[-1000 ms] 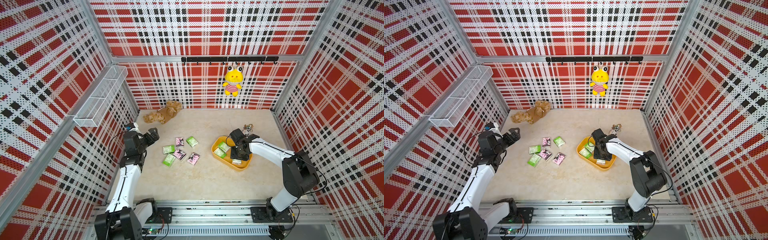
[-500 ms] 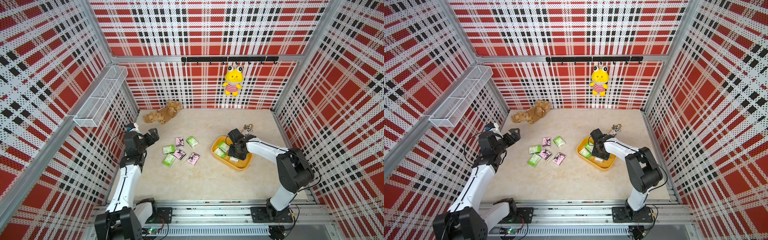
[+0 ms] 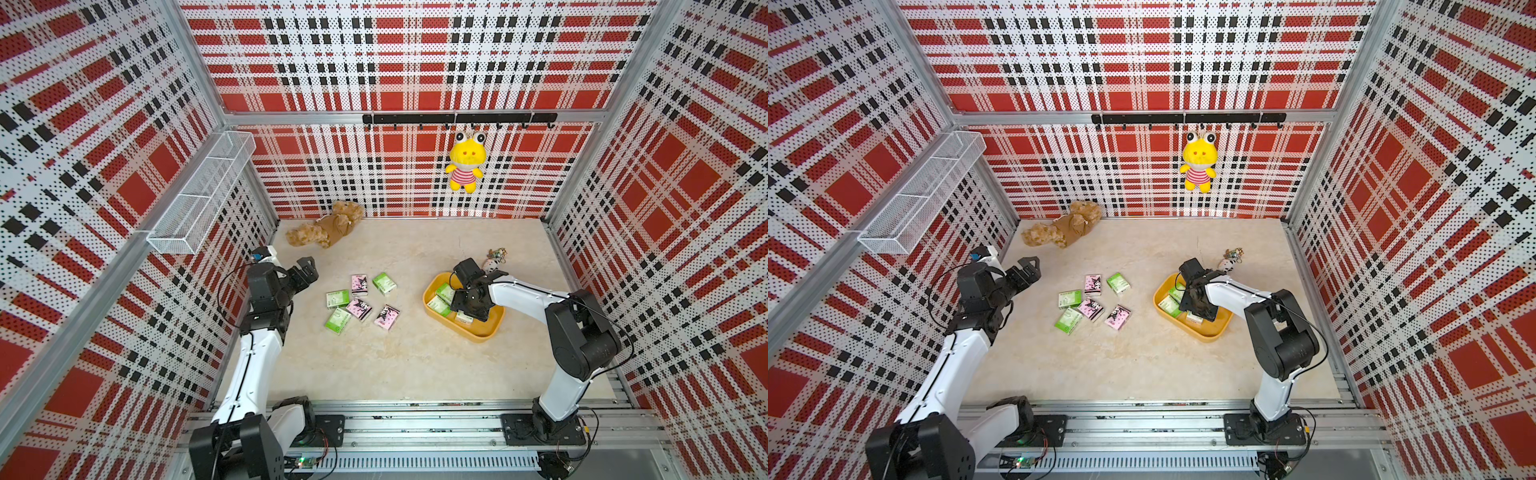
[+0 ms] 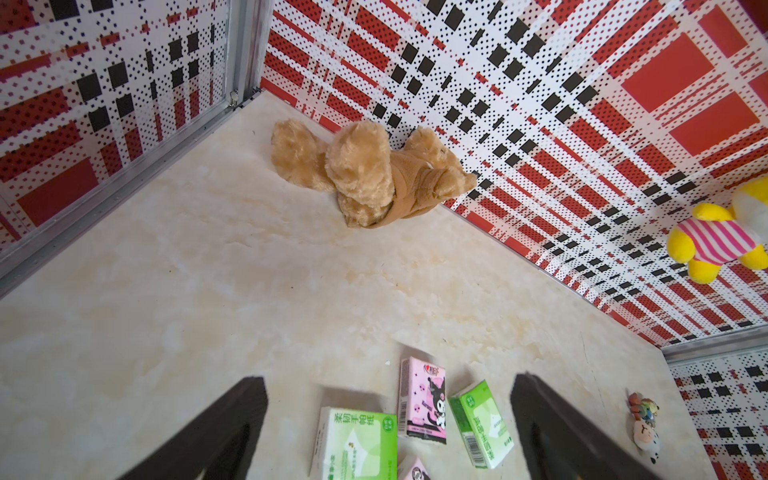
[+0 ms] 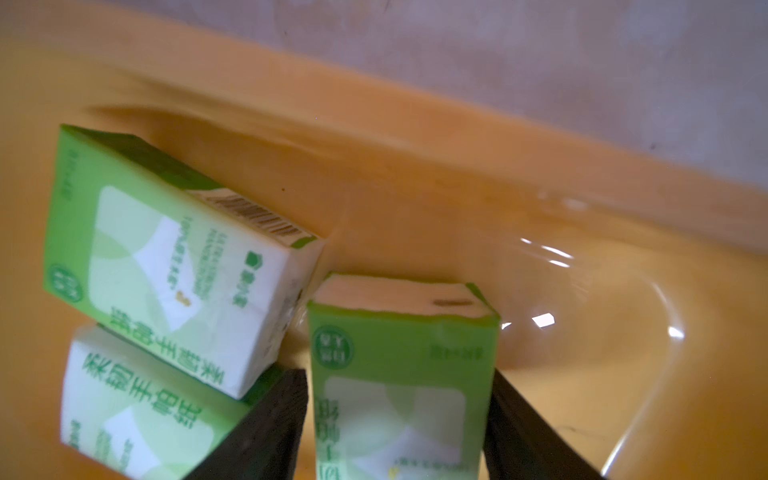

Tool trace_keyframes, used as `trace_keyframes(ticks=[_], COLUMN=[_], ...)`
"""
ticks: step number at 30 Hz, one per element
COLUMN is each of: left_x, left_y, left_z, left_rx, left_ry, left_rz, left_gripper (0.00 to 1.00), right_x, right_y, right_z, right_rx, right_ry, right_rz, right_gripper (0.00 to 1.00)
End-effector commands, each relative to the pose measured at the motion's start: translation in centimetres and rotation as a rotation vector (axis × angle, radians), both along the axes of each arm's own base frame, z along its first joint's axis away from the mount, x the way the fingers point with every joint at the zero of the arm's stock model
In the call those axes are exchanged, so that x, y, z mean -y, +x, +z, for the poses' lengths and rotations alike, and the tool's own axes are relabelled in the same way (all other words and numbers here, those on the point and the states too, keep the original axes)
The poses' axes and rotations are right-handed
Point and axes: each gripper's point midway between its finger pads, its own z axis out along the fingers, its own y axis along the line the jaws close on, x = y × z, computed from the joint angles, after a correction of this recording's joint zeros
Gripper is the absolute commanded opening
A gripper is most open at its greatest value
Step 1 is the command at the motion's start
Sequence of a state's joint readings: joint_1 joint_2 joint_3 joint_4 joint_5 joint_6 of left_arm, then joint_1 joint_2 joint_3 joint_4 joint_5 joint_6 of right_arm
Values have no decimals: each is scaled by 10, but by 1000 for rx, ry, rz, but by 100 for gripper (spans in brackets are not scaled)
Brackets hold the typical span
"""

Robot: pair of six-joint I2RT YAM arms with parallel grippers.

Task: Put the pocket tissues into the storage box
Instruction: Place the pocket tissues in the storage box.

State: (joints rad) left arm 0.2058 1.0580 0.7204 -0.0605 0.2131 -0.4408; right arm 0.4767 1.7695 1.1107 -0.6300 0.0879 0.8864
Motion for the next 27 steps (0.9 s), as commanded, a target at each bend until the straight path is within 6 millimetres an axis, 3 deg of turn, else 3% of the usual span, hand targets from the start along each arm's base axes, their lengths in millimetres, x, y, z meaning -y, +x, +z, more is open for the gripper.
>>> trace_keyframes(ticks=[1, 8, 12, 20, 27], left_x=[1, 1, 4, 7, 11], left_y=[1, 2, 3, 5, 6], left_z=[-5, -1, 0, 6, 8], left_rx=[-2, 4, 7, 18, 22], left_ry=[17, 16, 12, 13, 16], left_rz=[-6, -8, -14, -20, -25], left_gripper=[99, 99, 99, 99, 99], right_x=[-10, -14, -4, 5, -5], right_y=[10, 14, 7, -19, -22], right_z=[10, 49, 60, 50, 39], right_rx=[34, 105, 120, 88, 92], right_ry=[30, 68, 39, 82, 156], right_rz=[-1, 20, 23, 2, 1], right_gripper=[73, 79, 82, 83, 83])
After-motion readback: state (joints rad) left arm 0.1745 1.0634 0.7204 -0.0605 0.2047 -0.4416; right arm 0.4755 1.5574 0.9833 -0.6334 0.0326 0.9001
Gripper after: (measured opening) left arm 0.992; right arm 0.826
